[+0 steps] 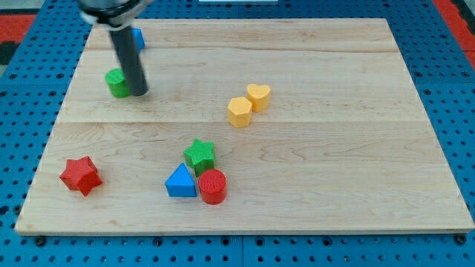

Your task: Point your arm to blue triangle

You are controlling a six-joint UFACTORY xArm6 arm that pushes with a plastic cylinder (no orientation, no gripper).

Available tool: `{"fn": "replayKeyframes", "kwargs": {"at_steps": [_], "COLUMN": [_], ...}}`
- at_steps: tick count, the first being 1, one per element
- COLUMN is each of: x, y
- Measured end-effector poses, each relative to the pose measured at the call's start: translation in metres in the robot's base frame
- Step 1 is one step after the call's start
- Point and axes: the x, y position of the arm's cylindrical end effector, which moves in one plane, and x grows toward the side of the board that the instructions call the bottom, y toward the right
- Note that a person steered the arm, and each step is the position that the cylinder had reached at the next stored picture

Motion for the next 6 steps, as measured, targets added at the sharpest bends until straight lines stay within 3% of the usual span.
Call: {"fn": "replayKeyframes", "kwargs": {"at_steps": [3, 4, 5, 6], "x": [0.199, 0.226, 0.178, 0.103], "y": [0.027, 0.058, 0.114, 0.102]}}
